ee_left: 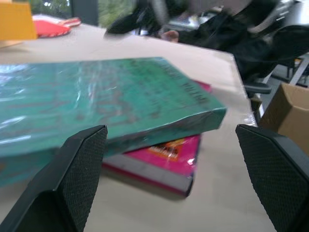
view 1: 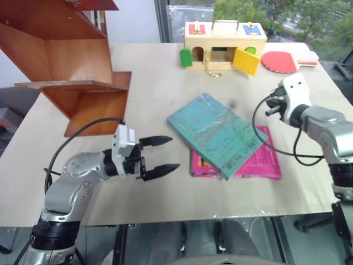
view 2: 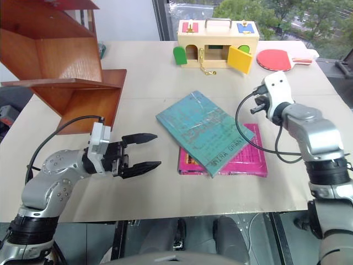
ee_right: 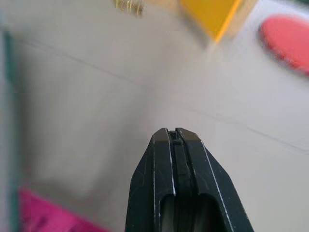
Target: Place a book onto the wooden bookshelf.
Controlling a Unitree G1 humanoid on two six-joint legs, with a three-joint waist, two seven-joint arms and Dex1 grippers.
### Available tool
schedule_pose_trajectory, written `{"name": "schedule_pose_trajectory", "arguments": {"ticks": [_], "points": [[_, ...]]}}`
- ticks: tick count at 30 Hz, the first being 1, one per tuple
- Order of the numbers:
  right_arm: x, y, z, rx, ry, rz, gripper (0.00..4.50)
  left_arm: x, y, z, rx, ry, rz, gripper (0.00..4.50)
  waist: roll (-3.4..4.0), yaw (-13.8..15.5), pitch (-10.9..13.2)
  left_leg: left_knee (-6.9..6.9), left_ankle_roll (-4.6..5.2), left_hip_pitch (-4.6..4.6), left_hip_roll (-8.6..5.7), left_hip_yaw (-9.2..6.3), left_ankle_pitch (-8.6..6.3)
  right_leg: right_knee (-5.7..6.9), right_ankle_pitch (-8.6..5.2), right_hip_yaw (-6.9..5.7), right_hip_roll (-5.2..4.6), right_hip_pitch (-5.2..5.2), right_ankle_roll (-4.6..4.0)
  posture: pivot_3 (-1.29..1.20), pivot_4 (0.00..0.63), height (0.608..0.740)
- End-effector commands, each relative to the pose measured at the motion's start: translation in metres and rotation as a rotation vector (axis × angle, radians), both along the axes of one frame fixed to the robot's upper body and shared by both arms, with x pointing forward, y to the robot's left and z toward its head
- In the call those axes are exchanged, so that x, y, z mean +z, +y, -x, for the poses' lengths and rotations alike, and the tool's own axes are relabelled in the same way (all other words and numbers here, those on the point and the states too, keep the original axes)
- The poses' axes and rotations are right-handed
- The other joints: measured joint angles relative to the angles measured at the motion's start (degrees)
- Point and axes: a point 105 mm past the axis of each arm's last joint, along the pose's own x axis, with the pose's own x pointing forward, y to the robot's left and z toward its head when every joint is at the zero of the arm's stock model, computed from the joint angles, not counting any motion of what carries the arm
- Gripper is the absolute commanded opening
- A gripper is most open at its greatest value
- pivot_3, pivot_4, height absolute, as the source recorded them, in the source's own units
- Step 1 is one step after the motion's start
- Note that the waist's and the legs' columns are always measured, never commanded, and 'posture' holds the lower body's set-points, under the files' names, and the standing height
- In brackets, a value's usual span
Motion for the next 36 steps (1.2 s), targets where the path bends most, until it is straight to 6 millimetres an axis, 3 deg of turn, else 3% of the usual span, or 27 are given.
{"name": "schedule_pose_trajectory", "arguments": {"ticks": [1, 4, 11, 19, 28, 33, 36], "points": [[-0.007, 0.021, 0.005, 0.162, 0.035, 0.012, 0.01, 0.009, 0.003, 0.006, 0.006, -0.044, -0.003, 4.5, 0.0, 0.06, 0.01, 0.04, 0.0, -0.23, 0.0, -0.03, 0.0, 0.02, 0.01, -0.04, 0.0, -0.19, 0.01, 0.0, 0.15, 0.74], [-0.02, 0.036, 0.015, 0.249, 0.077, 0.028, 0.01, 0.007, 0.007, 0.007, 0.032, -0.041, -0.01, 4.5, 0.01, 0.07, 0.01, 0.04, 0.03, -0.23, 0.0, 0.0, -0.01, -0.01, 0.01, 0.0, -0.02, -0.18, 0.01, 0.0, 0.15, 0.74], [-0.01, 0.067, 0.038, 0.383, 0.046, -0.021, 0.01, 0.0, 0.011, 0.008, 0.071, -0.007, -0.022, 4.5, 0.01, -0.02, 0.01, 0.05, 0.03, -0.13, 0.02, -0.07, -0.02, 0.08, 0.01, -0.03, -0.02, -0.12, 0.02, 0.0, 0.15, 0.74], [-0.009, 0.071, 0.037, 0.332, -0.013, -0.001, 0.01, -0.003, 0.013, 0.001, 0.077, 0.0, -0.031, 4.5, 0.01, 0.02, 0.01, 0.08, 0.02, -0.13, 0.01, -0.09, -0.01, 0.1, 0.02, -0.06, -0.02, -0.12, 0.02, 0.0, 0.15, 0.74], [-0.021, 0.093, 0.061, 0.397, 0.0, -0.029, 0.01, -0.007, 0.02, -0.008, 0.144, 0.069, -0.023, 4.5, 0.01, -0.02, 0.0, 0.08, 0.02, -0.14, 0.0, -0.09, -0.01, 0.08, 0.02, -0.07, -0.01, -0.12, 0.02, 0.0, 0.15, 0.74], [-0.002, 0.083, 0.062, 0.346, -0.143, -0.059, 0.01, -0.01, 0.024, -0.02, 0.234, 0.086, -0.035, 4.5, 0.0, 0.08, 0.0, 0.1, 0.02, -0.11, 0.0, -0.12, -0.01, 0.14, 0.02, -0.1, -0.01, -0.1, 0.03, 0.0, 0.15, 0.74], [0.014, 0.055, 0.08, 0.329, -0.208, -0.097, 0.01, -0.011, 0.031, -0.03, 0.302, 0.231, -0.004, 4.5, 0.0, 0.75, 0.0, 0.13, 0.02, -0.17, -0.03, -0.19, -0.01, 0.14, 0.02, -0.18, -0.02, -0.1, 0.03, 0.0, 0.15, 0.74]]}}
